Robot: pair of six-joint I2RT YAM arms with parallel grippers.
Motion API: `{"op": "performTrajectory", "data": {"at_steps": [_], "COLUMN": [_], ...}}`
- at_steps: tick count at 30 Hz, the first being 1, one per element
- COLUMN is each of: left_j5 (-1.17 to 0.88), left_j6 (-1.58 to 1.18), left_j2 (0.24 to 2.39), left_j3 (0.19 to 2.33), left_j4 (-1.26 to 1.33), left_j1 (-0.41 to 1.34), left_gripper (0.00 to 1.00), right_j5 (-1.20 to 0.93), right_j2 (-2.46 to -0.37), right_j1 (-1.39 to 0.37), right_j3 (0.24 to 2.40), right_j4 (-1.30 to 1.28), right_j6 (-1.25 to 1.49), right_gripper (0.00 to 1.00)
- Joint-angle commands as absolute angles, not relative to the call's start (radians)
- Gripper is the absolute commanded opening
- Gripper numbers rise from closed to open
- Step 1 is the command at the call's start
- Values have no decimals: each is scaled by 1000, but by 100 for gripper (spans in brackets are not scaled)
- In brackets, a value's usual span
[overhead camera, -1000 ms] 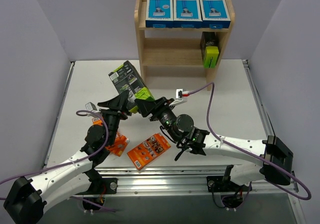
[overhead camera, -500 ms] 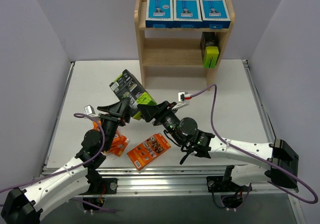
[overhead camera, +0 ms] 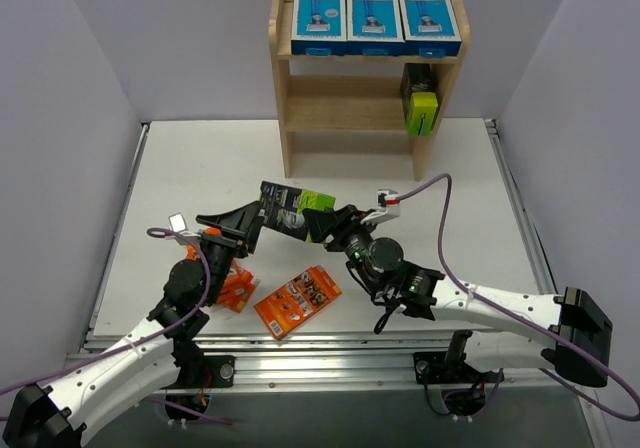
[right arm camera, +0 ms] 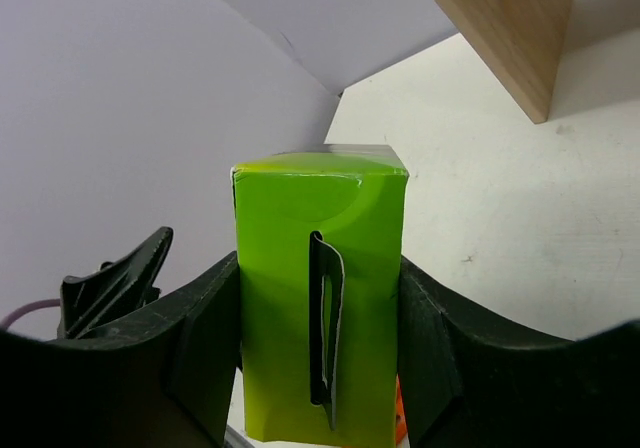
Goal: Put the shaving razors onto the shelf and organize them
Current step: Pass the shaving razor from the left arm to the right, then place the shaving razor onto shelf
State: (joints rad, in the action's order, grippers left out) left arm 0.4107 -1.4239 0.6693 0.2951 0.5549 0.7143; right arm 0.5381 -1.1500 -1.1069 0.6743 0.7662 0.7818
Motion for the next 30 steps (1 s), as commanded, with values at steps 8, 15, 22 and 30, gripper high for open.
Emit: {"op": "performTrajectory", "data": {"at_steps": [8,15,22,30], "left_j5": [365,279,225,250], "left_j6": [-1365,-995,-553,-280], "left_j2": [568,500,554,581], "left_j3": [293,475,745,761], "left_j4": [407,96,-170,-192], "left_j1": [657,595,569,568], "left_gripper": [88,88,88,90], "right_j5": [600,673,689,542], "right_j2": [-997,-907,-894,-979], "right_j1": [-1112,-1106,-1008,-793], "right_j3": [647,667,847,1012], "right_j4": [772,700,551,540], "right_j6": [782,616,425,315], "right_gripper": [0,0,0,0]}}
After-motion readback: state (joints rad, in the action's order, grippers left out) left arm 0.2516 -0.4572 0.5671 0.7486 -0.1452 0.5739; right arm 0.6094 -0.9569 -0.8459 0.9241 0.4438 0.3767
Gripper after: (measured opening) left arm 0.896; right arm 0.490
